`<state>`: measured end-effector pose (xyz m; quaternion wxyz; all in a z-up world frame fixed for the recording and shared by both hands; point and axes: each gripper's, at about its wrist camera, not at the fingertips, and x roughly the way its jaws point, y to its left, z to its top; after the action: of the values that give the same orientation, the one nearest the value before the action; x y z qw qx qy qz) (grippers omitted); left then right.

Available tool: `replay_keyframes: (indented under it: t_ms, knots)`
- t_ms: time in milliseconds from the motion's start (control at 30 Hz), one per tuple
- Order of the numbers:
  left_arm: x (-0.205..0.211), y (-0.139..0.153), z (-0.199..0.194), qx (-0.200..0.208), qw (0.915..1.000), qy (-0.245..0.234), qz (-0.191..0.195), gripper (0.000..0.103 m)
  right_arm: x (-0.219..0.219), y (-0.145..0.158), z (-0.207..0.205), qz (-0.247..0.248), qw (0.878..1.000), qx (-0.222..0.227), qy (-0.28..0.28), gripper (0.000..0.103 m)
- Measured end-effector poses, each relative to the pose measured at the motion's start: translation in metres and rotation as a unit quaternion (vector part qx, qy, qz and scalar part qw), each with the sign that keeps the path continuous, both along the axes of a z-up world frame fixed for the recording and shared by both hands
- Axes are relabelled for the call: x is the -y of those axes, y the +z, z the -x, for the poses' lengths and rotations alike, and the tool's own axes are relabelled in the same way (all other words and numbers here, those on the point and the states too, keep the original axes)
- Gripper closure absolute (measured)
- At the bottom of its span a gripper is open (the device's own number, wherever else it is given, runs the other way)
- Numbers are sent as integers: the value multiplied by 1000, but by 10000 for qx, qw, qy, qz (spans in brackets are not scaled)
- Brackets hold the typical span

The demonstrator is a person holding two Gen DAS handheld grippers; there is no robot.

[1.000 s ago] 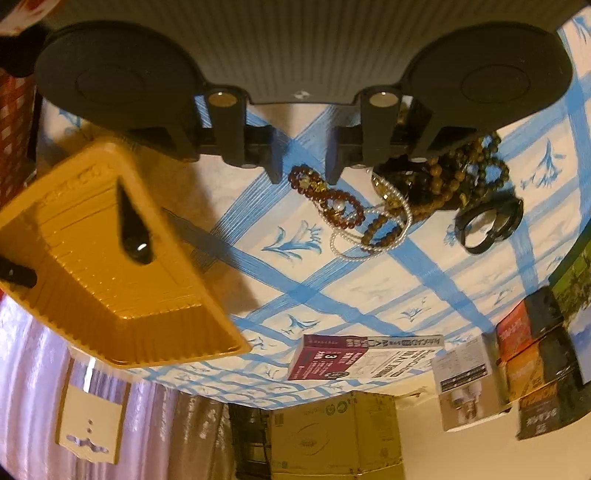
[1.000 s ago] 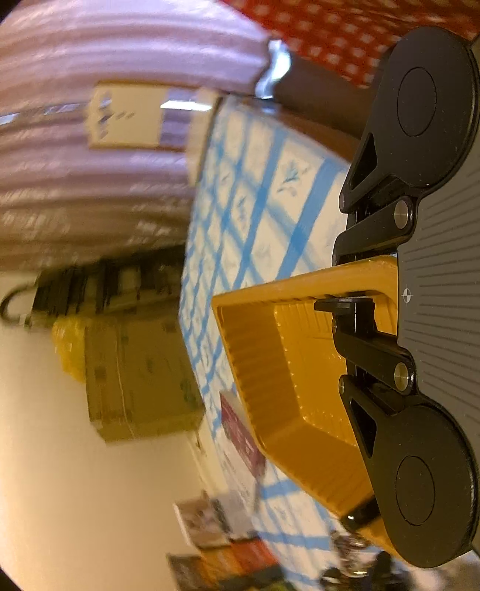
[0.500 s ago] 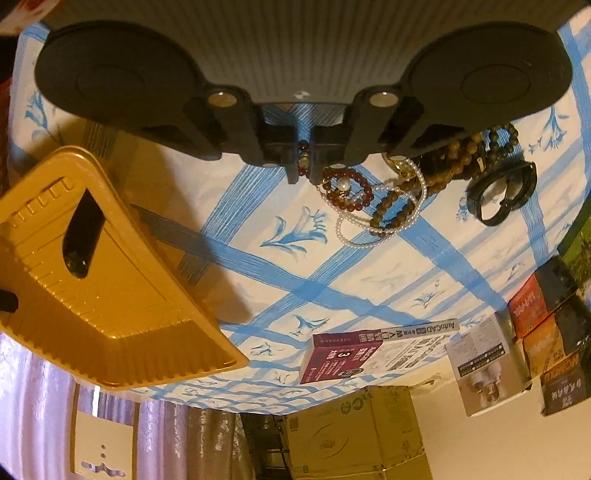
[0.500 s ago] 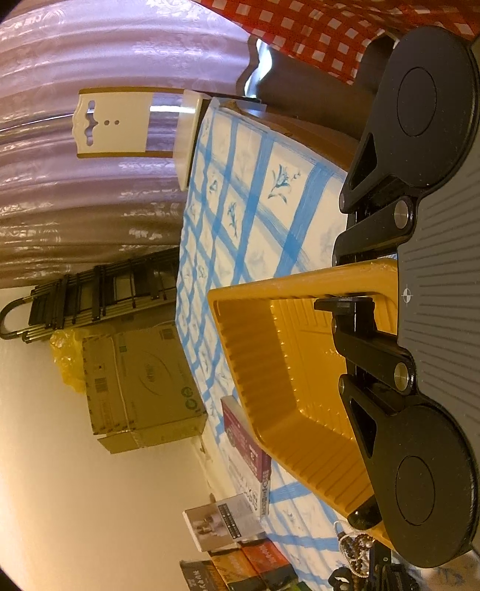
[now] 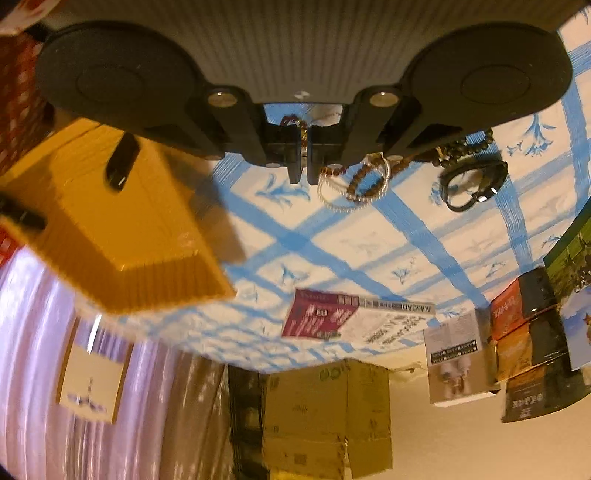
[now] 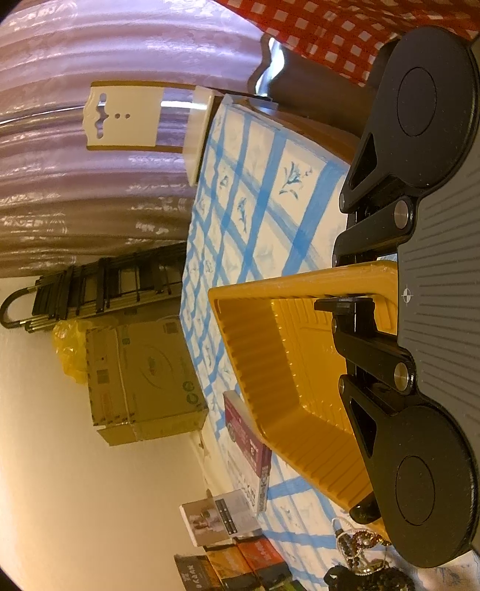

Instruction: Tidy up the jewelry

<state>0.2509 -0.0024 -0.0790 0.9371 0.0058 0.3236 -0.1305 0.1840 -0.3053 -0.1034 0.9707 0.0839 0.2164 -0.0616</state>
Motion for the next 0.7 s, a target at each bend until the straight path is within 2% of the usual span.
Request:
replay_keyframes:
  t_ms: [167, 433, 567, 700]
  knots:
    - [7, 24, 9, 95, 9990, -226, 383, 101, -4, 4, 1, 69, 10000, 12, 46, 100]
    - [76, 41, 27, 139, 9882, -1252, 872, 101, -10, 8, 1, 216, 9997, -1, 113, 100]
    - [103, 34, 29, 13, 9852, -1492, 847, 101, -11, 8, 2, 205, 9997, 3, 150, 99]
    - [118, 20, 25, -234, 9861, -1488, 702, 100, -10, 9, 2, 185, 9997, 16, 176, 99]
